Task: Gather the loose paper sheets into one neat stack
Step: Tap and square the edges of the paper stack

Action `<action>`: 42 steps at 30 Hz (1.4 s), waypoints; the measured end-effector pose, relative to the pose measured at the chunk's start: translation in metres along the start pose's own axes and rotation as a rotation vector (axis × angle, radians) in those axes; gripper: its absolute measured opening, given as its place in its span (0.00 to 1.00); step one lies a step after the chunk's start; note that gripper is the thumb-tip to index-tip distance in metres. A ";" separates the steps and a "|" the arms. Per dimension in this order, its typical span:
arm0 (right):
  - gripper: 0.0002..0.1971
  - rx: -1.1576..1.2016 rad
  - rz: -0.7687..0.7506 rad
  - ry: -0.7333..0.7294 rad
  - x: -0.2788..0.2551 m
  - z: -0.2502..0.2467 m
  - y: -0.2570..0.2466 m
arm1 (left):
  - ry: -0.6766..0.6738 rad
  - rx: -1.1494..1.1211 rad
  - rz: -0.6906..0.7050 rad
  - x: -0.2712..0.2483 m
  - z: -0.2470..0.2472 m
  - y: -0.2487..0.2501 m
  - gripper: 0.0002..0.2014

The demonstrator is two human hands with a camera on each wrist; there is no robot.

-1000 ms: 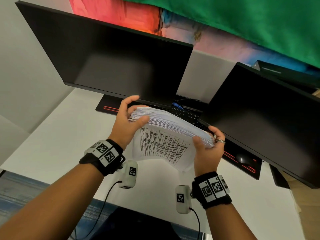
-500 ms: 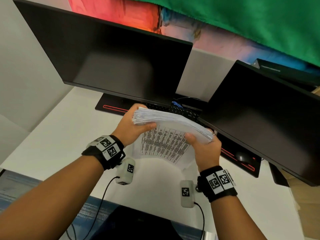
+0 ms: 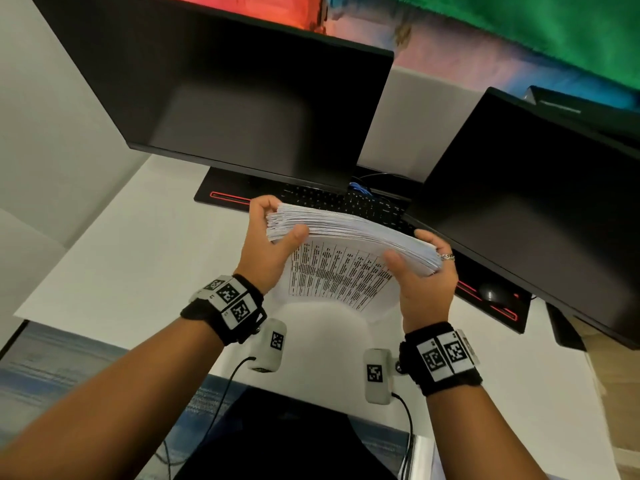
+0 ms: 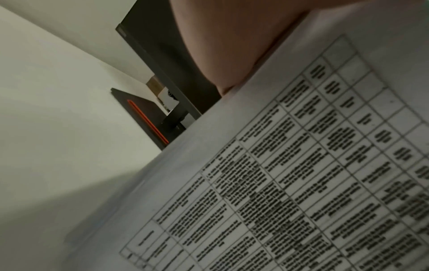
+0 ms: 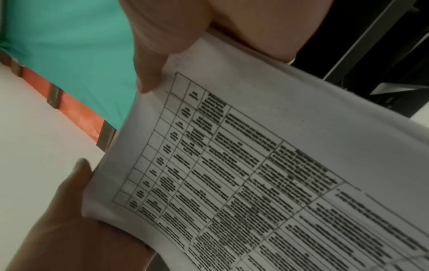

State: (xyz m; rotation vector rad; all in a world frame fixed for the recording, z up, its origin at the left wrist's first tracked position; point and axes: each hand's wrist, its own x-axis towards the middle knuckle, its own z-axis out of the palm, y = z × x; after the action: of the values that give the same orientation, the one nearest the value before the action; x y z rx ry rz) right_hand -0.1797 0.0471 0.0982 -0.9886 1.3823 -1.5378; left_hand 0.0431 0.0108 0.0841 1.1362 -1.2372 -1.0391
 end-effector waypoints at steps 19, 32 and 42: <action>0.09 -0.001 -0.073 0.268 0.002 0.016 -0.002 | 0.251 0.002 0.006 0.017 0.013 0.023 0.08; 0.32 0.045 -0.007 0.091 -0.001 0.005 0.004 | 0.081 -0.018 -0.046 0.025 0.005 0.022 0.13; 0.29 -0.109 0.064 0.034 0.010 -0.005 0.016 | -0.152 0.083 -0.047 0.028 -0.022 0.006 0.41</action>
State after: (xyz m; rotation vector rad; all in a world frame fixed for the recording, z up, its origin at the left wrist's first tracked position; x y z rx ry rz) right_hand -0.1863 0.0384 0.0820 -0.9779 1.5207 -1.4509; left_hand 0.0670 -0.0142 0.0948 1.1717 -1.3908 -1.1351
